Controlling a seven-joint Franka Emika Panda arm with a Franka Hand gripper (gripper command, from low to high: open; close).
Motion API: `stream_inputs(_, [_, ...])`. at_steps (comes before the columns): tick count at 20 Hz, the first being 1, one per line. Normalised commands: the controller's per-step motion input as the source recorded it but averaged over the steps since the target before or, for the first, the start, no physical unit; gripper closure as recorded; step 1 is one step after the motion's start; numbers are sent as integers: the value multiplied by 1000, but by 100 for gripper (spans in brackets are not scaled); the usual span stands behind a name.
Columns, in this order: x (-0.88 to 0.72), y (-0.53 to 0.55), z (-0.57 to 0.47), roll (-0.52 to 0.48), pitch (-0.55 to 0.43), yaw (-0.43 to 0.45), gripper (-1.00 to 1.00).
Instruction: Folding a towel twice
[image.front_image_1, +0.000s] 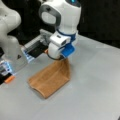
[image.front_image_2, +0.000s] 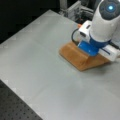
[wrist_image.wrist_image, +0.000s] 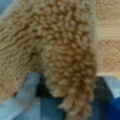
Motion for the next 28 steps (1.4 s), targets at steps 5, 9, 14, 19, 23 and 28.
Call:
stream_inputs(5, [-22, -618, -45, 159, -15, 29, 100])
stream_inputs(9, [99, -399, -92, 70, -53, 103, 100])
stream_inputs(14, [62, -250, -91, 9, -69, 226, 100])
stream_inputs(19, [29, -309, -164, 4, -120, 225, 100])
stream_inputs(23, [38, -308, -219, 13, -153, 201, 100])
stream_inputs(28, [-8, -206, -176, 16, -133, 159, 100])
